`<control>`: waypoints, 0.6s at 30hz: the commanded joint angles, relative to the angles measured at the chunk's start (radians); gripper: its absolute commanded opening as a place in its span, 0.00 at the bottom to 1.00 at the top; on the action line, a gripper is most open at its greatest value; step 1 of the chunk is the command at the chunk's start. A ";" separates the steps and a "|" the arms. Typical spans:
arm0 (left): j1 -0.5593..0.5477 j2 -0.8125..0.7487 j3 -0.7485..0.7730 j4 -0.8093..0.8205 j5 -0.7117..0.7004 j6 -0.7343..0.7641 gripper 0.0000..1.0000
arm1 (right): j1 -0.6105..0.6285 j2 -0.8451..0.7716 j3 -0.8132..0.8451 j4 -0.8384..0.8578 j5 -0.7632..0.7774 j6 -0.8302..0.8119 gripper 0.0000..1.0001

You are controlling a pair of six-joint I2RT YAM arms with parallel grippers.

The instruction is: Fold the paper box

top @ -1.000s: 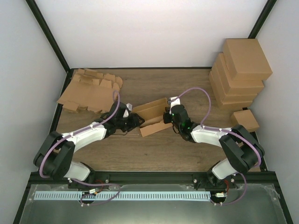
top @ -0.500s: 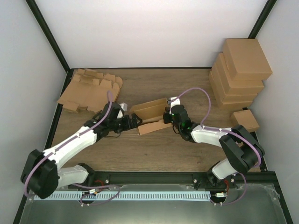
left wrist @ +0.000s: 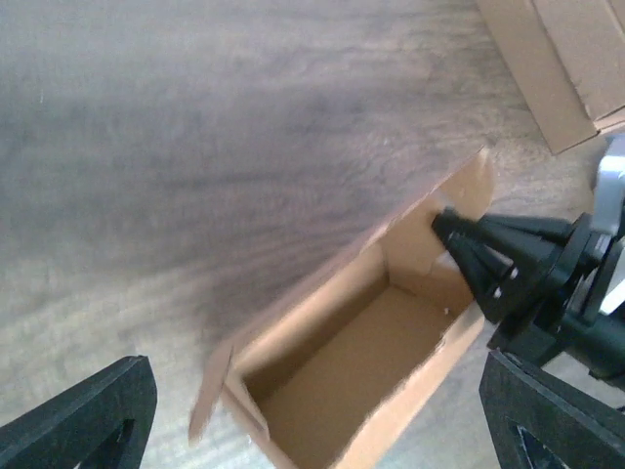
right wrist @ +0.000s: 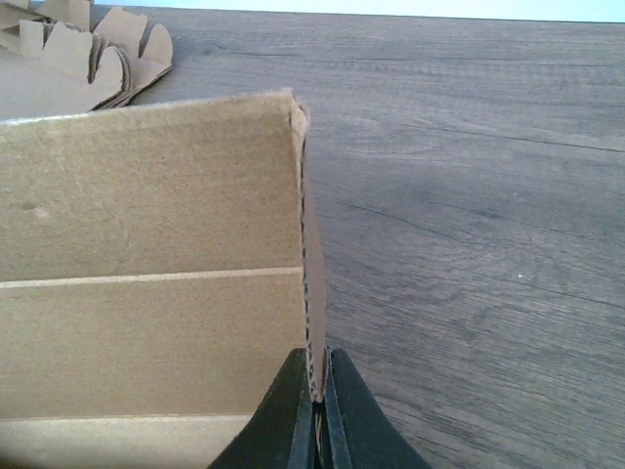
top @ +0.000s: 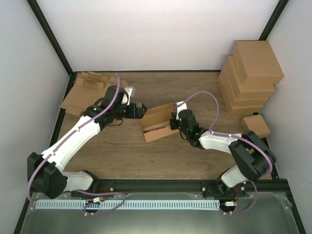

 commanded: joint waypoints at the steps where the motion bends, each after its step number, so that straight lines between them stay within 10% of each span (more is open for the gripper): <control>1: 0.004 0.116 0.134 -0.067 0.019 0.271 0.86 | 0.011 -0.005 0.015 -0.005 -0.030 -0.029 0.01; 4: 0.002 0.204 0.188 -0.053 0.074 0.349 0.67 | 0.011 -0.001 0.020 -0.009 -0.031 -0.029 0.01; 13: -0.026 0.364 0.247 -0.003 0.217 0.425 0.66 | 0.011 0.006 0.030 -0.020 -0.039 -0.034 0.01; 18: -0.031 0.397 0.248 -0.005 0.202 0.448 0.47 | 0.011 0.013 0.041 -0.024 -0.041 -0.040 0.01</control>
